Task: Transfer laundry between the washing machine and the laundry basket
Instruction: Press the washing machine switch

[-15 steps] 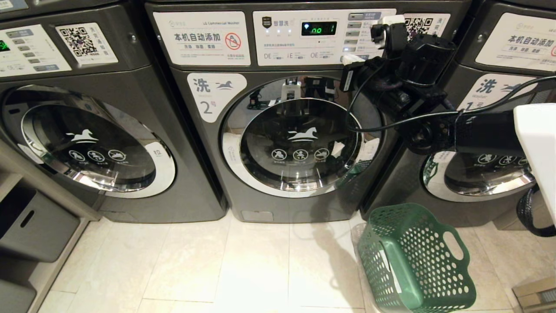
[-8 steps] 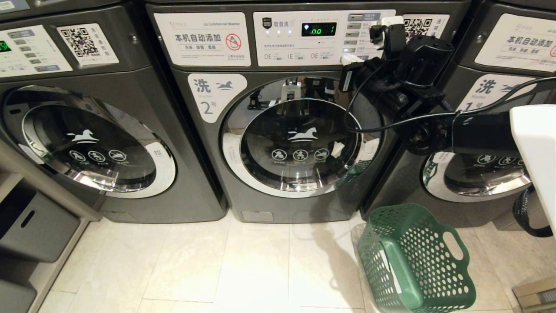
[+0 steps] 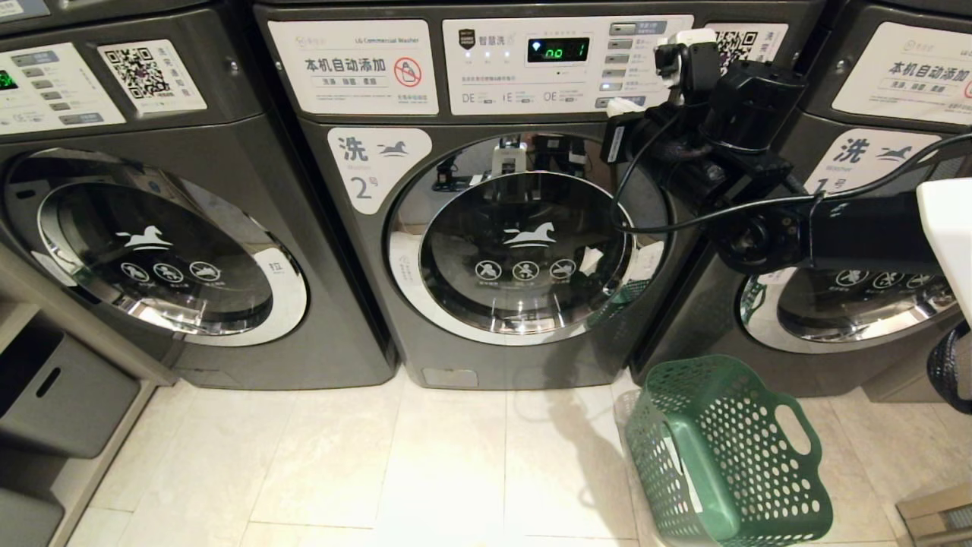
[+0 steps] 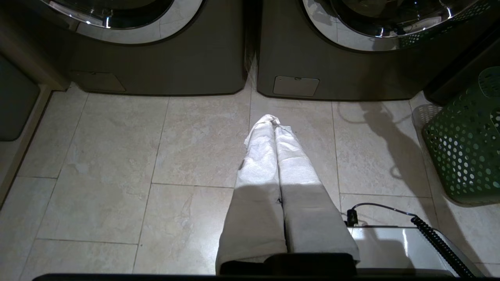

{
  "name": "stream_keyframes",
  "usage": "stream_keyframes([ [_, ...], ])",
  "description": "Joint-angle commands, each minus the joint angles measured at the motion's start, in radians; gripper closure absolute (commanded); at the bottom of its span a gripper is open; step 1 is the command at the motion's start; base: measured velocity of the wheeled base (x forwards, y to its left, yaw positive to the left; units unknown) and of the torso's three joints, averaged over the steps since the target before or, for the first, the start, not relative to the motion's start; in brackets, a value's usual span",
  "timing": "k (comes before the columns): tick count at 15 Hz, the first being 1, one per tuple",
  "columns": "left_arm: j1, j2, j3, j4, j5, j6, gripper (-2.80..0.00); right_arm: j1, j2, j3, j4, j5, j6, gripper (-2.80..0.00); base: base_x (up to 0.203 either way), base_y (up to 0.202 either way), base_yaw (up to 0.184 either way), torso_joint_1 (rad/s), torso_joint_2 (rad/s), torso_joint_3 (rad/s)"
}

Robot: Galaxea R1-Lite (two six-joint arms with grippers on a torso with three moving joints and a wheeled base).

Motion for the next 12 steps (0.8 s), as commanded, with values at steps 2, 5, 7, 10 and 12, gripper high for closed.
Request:
stream_keyframes([
  [2, 0.001, 0.0, 0.0, 0.001, 0.001, 0.0, 0.0, 0.0, -0.026, 0.014, -0.003, 0.002, -0.001, 0.0, 0.0, 0.0, 0.0, 0.0, 0.0, 0.0],
  [5, 0.0, 0.0, 0.0, 0.001, 0.0, 0.0, 0.0, 0.0, -0.024, 0.014, -0.003, 0.002, -0.001, 0.0, 0.0, 0.0, 0.0, 0.0, 0.0, 0.0],
  [7, 0.0, 0.0, 0.0, 0.001, 0.0, 0.0, 0.0, 0.0, -0.016, 0.009, -0.005, 0.004, 0.001, 0.0, 0.0, 0.0, 0.0, 0.0, 0.0, 0.0],
  [10, 0.001, 0.0, 0.0, 0.001, 0.001, -0.002, 0.0, -0.003, 0.001, -0.003, -0.003, 0.004, -0.001, 0.0, 0.0, 0.0, 0.0, 0.0, 0.0, 0.0],
  [12, 0.0, 0.0, 0.0, 0.001, 0.0, -0.002, 0.0, -0.007, 0.006, -0.003, -0.003, 0.007, -0.002, 0.0, 0.0, 0.0, 0.0, 0.0, 0.0, 0.0],
])
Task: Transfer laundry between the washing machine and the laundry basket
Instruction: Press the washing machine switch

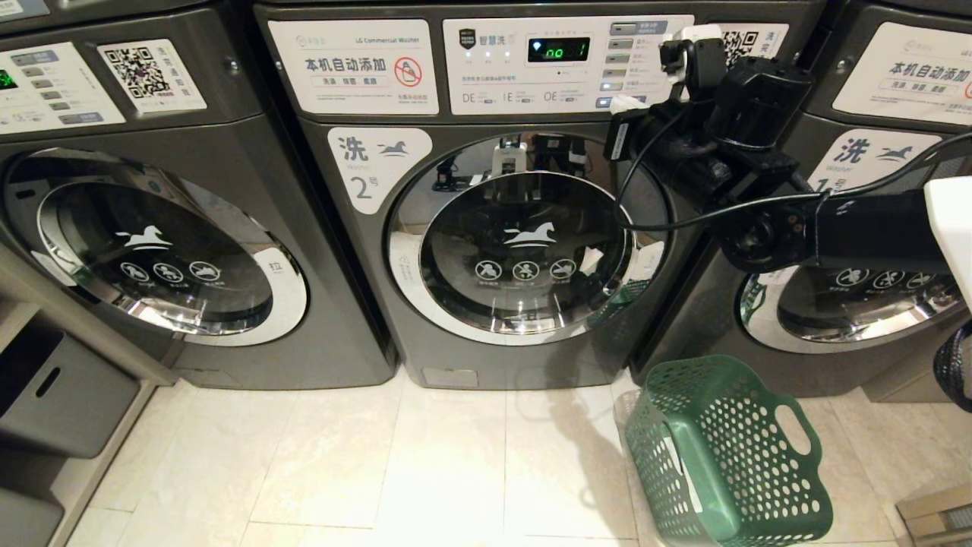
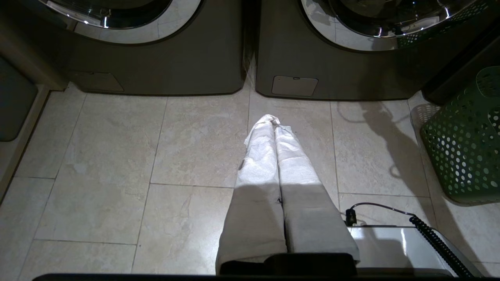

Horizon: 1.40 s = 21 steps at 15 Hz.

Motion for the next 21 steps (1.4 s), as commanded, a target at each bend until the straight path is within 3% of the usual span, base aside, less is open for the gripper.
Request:
stream_keyframes([
  [1, 0.0, 0.0, 0.0, 0.001, 0.0, -0.001, 0.0, -0.001, 0.011, -0.001, -0.004, 0.0, -0.002, 0.0, 0.0, 0.0, 0.0, 0.0, 0.0, 0.0],
  [7, 0.0, 0.0, 0.0, 0.001, 0.0, -0.001, 0.0, -0.004, 0.052, -0.072, -0.001, 0.002, -0.002, 0.0, 0.0, 0.0, 0.0, 0.0, 0.0, 0.0],
  [21, 0.002, 0.0, 0.0, 0.001, 0.001, -0.001, 0.0, 0.011, 0.081, -0.075, -0.004, 0.002, 0.001, 0.0, 0.0, 0.0, 0.0, 0.0, 0.0, 0.0],
])
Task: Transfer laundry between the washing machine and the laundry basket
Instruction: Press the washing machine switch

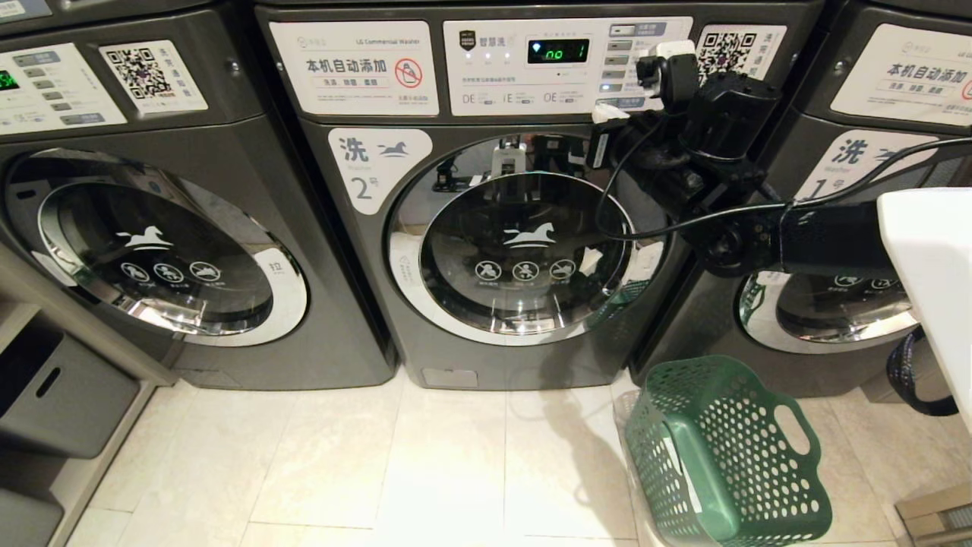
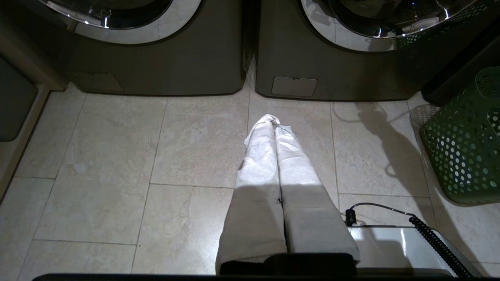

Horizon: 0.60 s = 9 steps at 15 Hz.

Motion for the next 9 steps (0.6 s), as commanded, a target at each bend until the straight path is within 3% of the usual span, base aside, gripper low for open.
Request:
stream_keyframes([
  [1, 0.0, 0.0, 0.0, 0.001, 0.0, 0.0, 0.0, 0.003, 0.007, 0.0, -0.004, -0.001, -0.001, 0.0, 0.0, 0.0, 0.0, 0.0, 0.0, 0.0],
  [6, 0.001, 0.0, 0.0, 0.001, 0.001, 0.001, 0.0, 0.003, -0.025, 0.018, -0.003, -0.01, -0.001, 0.0, 0.0, 0.0, 0.0, 0.0, 0.0, 0.0],
  [9, 0.0, 0.0, 0.0, 0.001, 0.0, 0.001, 0.0, 0.004, -0.084, 0.138, -0.004, -0.013, -0.001, 0.0, 0.0, 0.0, 0.0, 0.0, 0.0, 0.0],
])
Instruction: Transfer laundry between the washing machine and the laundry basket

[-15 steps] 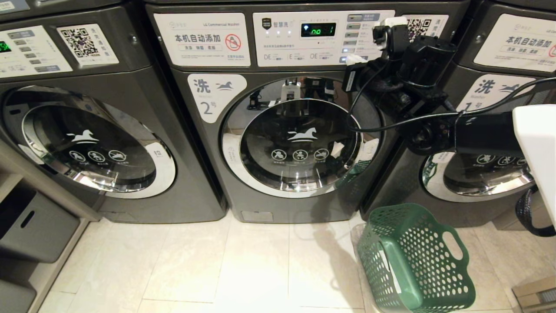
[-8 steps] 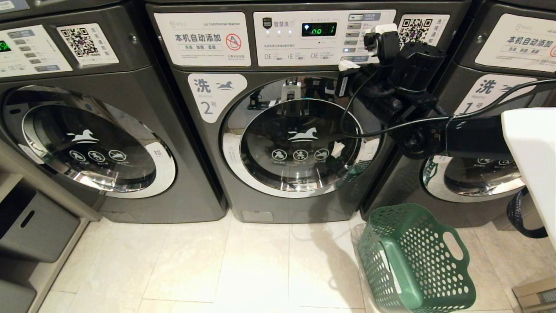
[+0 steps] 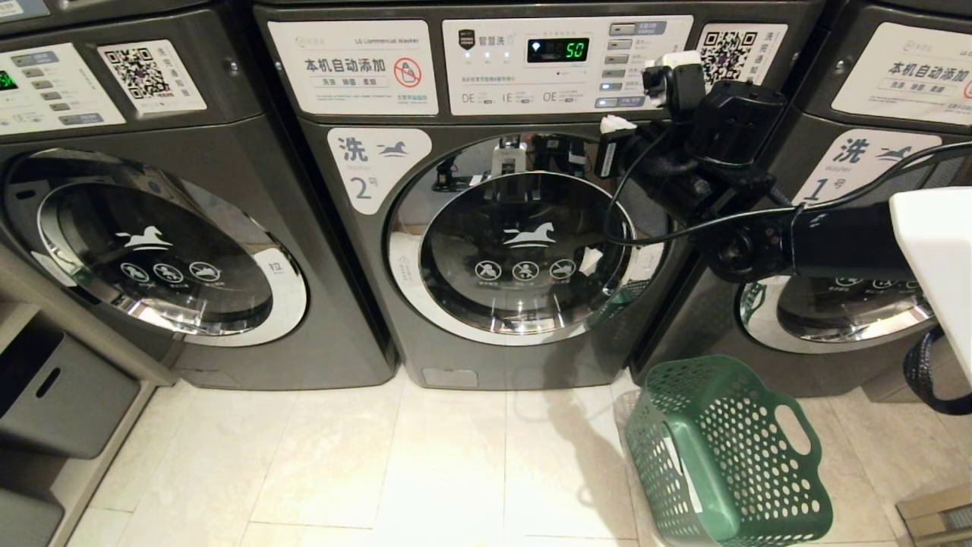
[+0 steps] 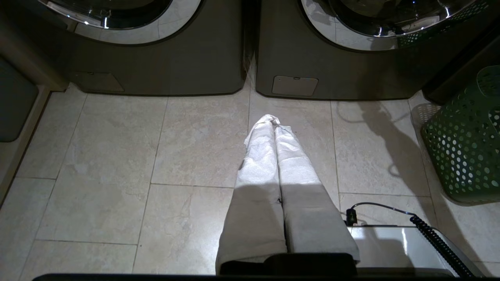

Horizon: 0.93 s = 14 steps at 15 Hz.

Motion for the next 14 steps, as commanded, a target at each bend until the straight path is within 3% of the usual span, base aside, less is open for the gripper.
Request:
stream_keyframes([
  [1, 0.0, 0.0, 0.0, 0.001, 0.001, 0.0, 0.0, 0.004, -0.068, 0.093, -0.005, 0.002, -0.001, 0.0, 0.0, 0.0, 0.0, 0.0, 0.0, 0.0],
  [6, 0.0, 0.0, 0.0, 0.001, 0.0, 0.0, 0.0, 0.005, -0.213, 0.334, 0.003, -0.017, -0.003, 0.0, 0.0, 0.0, 0.0, 0.0, 0.0, 0.0],
  [9, 0.0, 0.0, 0.0, 0.001, 0.0, 0.0, 0.0, -0.003, -0.363, 0.581, 0.081, -0.073, -0.005, 0.0, 0.0, 0.0, 0.0, 0.0, 0.0, 0.0],
  [14, 0.0, 0.001, 0.001, 0.003, -0.004, 0.021, 0.0, -0.035, -0.638, 1.036, 0.17, -0.09, -0.001, 0.0, 0.0, 0.0, 0.0, 0.0, 0.0, 0.0],
])
